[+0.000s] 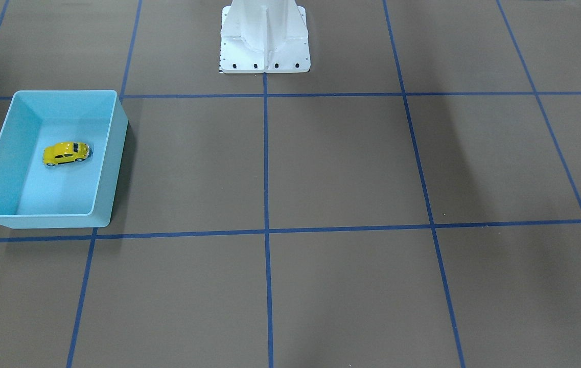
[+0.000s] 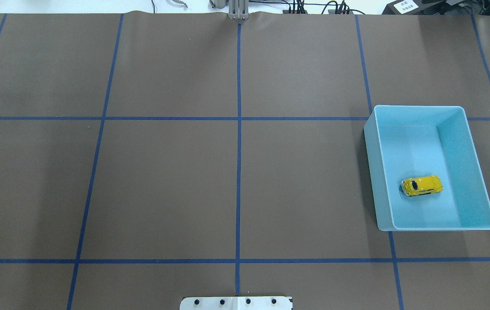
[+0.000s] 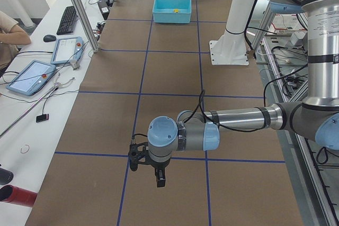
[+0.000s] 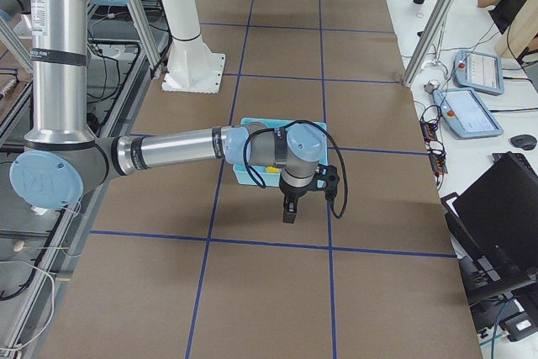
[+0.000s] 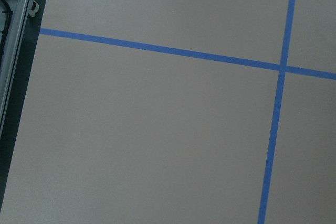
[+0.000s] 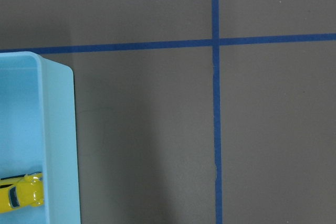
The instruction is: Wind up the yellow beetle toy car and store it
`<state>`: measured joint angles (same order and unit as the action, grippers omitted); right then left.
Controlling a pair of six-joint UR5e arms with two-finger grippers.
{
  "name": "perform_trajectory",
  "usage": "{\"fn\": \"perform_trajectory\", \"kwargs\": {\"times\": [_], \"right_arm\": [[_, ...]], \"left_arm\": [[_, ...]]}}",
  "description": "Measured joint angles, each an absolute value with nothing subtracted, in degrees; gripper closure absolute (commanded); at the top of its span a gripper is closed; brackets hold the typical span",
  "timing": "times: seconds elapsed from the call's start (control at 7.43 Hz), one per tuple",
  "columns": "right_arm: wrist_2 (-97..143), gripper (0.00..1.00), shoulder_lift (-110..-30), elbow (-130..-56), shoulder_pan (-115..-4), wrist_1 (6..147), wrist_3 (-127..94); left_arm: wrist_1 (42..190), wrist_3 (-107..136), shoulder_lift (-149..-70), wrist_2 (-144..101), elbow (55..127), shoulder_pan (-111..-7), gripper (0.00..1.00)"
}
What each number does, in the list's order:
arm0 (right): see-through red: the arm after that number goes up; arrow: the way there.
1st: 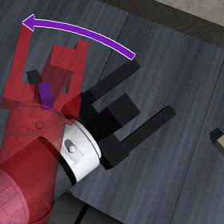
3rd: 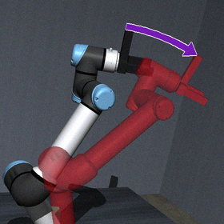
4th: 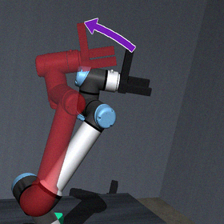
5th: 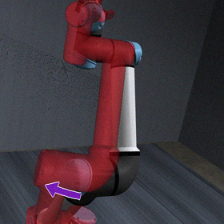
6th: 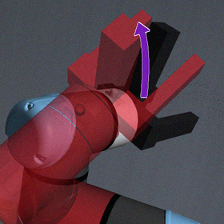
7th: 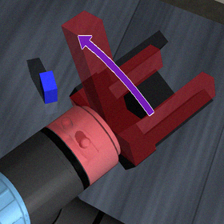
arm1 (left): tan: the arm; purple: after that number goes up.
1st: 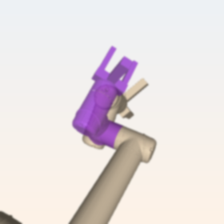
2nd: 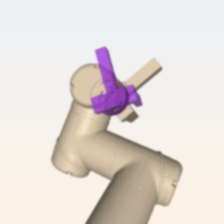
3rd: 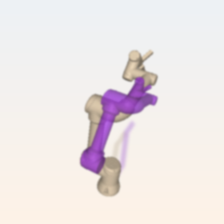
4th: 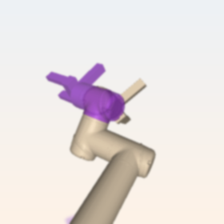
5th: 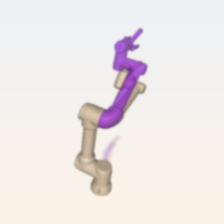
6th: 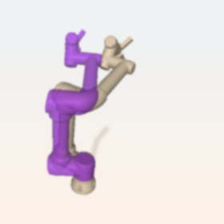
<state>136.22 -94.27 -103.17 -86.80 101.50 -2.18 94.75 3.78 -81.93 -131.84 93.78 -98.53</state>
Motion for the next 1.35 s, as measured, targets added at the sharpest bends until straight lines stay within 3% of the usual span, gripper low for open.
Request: {"fn": "perform_trajectory", "kwargs": {"times": [1.35], "right_arm": [[136.34, 0.00, -94.78, -99.91, -86.84, 95.73, -1.58]], "left_arm": [[94.78, 3.56, -82.00, -131.80, 93.78, -98.48, 0.00]]}}
